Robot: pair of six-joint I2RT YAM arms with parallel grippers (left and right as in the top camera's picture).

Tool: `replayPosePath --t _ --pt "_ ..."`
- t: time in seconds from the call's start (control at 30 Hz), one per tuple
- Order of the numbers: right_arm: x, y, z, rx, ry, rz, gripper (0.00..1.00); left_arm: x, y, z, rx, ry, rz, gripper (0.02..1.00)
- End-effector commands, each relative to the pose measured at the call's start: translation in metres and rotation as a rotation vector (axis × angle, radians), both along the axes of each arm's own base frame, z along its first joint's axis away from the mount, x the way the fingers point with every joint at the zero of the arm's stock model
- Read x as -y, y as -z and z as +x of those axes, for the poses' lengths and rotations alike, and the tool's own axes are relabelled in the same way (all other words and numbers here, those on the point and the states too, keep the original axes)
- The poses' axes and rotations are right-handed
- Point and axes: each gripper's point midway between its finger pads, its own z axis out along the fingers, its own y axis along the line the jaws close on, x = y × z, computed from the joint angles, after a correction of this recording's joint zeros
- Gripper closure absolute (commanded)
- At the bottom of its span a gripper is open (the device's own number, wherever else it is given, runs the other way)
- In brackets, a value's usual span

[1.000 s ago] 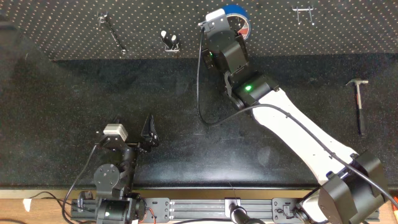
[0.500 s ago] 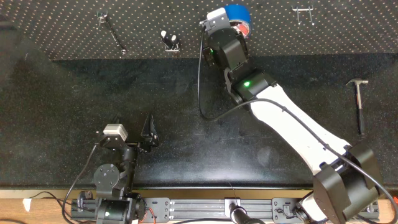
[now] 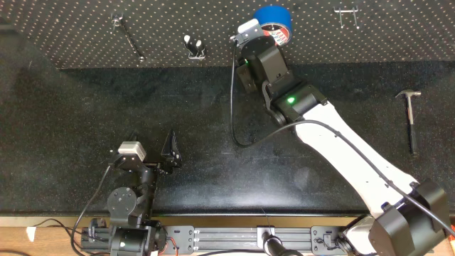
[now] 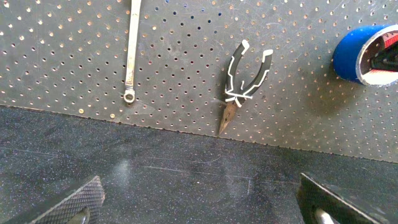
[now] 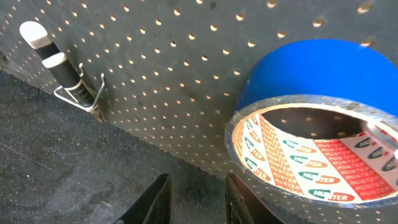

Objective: Place Tools Onto Pegboard

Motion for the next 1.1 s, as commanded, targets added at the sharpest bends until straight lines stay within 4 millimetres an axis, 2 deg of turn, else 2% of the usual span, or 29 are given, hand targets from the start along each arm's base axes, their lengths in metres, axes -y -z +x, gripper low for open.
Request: replayPosePath --t 0.03,0.07,0.1,0.13,0.17,0.2,0.23,0.27,0.33,0.47,0.5,0.6,0.63,0.67,0.73,0.77,0.8,0.87,0.93,1.0,1.1 --pt "0.025 0.016 -0.039 -0.164 -0.005 -0.089 0.673 -0.001 0.001 0.000 -0.003 -0.008 -0.004 0.023" --pt "0.056 0.045 -0.071 -0.359 0.055 -0.152 0.658 -0.001 0.001 0.000 -0.003 -0.008 -0.004 0.023" --pt "0.075 0.058 -0.088 -0.466 0.089 -0.179 0.654 -0.001 0.001 0.000 -0.003 -0.008 -0.004 0.023" --pt "0.106 0.073 -0.112 -0.622 0.186 -0.194 0.623 -0.001 0.001 0.000 -0.003 -0.008 -0.004 0.023" --pt "0.127 0.079 -0.125 -0.713 0.255 -0.184 0.470 -0.001 0.001 0.000 -0.003 -0.008 -0.004 0.023" --pt "0.150 0.083 -0.137 -0.814 0.312 -0.144 0.169 -0.001 0.001 0.000 -0.003 -0.008 -0.004 0.025" --pt "0.163 0.084 -0.142 -0.852 0.350 -0.128 0.097 -0.001 0.001 0.000 -0.003 -0.008 -0.004 0.023" --pt "0.193 0.085 -0.148 -0.905 0.442 -0.105 0.034 -0.001 0.001 0.000 -0.003 -0.007 -0.004 0.025" --pt "0.249 0.092 -0.151 -0.943 0.567 -0.056 0.029 -0.001 0.001 0.000 -0.003 -0.008 -0.004 0.023" --pt "0.329 0.107 -0.160 -0.925 0.541 -0.088 0.027 -0.001 0.001 0.000 -0.003 -0.008 -0.004 0.023" --pt "0.361 0.112 -0.171 -0.917 0.559 -0.091 0.027 -0.001 0.001 0.000 -0.003 -0.008 -0.004 0.023" --pt "0.408 0.114 -0.196 -0.918 0.618 -0.076 0.027 -0.001 0.001 0.000 -0.003 -0.008 -0.004 0.023" --pt "0.430 0.114 -0.203 -0.892 0.679 -0.062 0.027 -0.001 0.001 0.000 -0.003 -0.007 -0.004 0.023" --pt "0.438 0.121 -0.197 -0.857 0.635 -0.023 0.027 -0.001 0.001 0.000 -0.003 -0.008 -0.004 0.025" --pt "0.443 0.139 -0.193 -0.885 0.583 -0.029 0.027 -0.001 0.001 0.000 -0.003 -0.008 -0.004 0.023" --pt "0.445 0.157 -0.189 -0.917 0.569 -0.017 0.027 -0.001 0.001 0.000 -0.003 -0.008 -0.004 0.023" --pt "0.445 0.167 -0.184 -0.926 0.550 -0.016 0.027 -0.001 0.001 0.000 -0.003 -0.008 -0.004 0.023" --pt "0.434 0.170 -0.167 -0.894 0.434 -0.057 0.027 -0.001 0.001 0.000 -0.003 -0.008 -0.004 0.023" --pt "0.431 0.173 -0.153 -0.863 0.402 -0.089 0.027 -0.001 0.001 0.000 -0.003 -0.008 -0.004 0.020" --pt "0.425 0.186 -0.147 -0.882 0.374 -0.092 0.027 -0.001 0.001 0.000 -0.003 -0.008 -0.004 0.023" --pt "0.422 0.193 -0.145 -0.896 0.358 -0.091 0.027 -0.001 0.001 0.000 -0.003 -0.008 -0.004 0.023"
